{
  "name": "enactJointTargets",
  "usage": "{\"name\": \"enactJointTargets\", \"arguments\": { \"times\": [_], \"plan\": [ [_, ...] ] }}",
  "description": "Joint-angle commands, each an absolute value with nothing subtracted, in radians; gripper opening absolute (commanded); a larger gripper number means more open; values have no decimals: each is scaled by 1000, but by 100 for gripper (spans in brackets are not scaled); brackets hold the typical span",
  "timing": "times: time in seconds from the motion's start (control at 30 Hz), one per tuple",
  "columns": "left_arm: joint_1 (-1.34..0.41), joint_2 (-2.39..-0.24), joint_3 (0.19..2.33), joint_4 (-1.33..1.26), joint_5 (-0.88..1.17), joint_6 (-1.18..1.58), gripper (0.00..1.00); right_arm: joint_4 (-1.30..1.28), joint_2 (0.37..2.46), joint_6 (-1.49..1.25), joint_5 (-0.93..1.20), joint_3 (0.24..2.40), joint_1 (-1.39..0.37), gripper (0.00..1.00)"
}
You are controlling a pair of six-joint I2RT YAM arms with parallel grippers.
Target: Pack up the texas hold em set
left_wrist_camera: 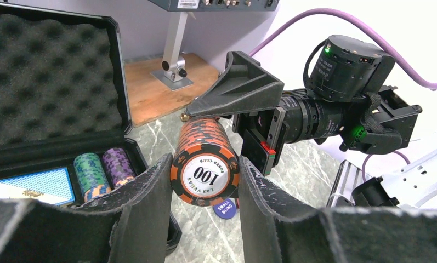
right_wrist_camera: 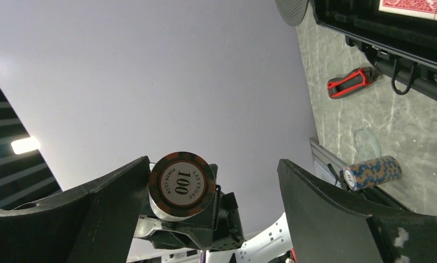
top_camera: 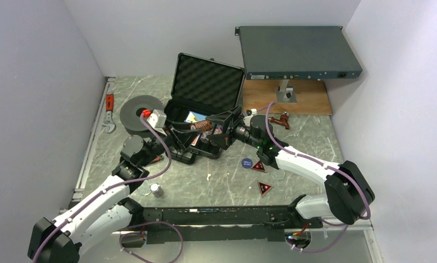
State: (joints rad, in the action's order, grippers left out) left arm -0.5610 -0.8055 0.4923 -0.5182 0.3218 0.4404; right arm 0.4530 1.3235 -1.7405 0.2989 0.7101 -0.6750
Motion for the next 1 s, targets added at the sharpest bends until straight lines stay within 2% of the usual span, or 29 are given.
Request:
{"name": "enactJointTargets", "arguments": {
  "times": [0.0, 0.27, 0.73, 0.9, 0.97],
  "plan": [
    [-575, -821, 501, -733, 321, 457, 0, 562, 1319, -1804, 333, 714, -679, 88],
    [-600, -883, 505, -800, 306, 454, 0, 575, 1317, -1820, 330, 726, -679, 73],
    [-635, -901, 508, -808, 280, 433, 0, 617, 1357, -1867, 354, 776, -678, 17],
    [-643, -892, 501, -794, 266, 422, 0, 592, 1363, -1848, 375, 824, -678, 2],
    [-646, -887, 496, -786, 258, 416, 0, 574, 1365, -1836, 383, 842, -678, 0]
  ]
}}
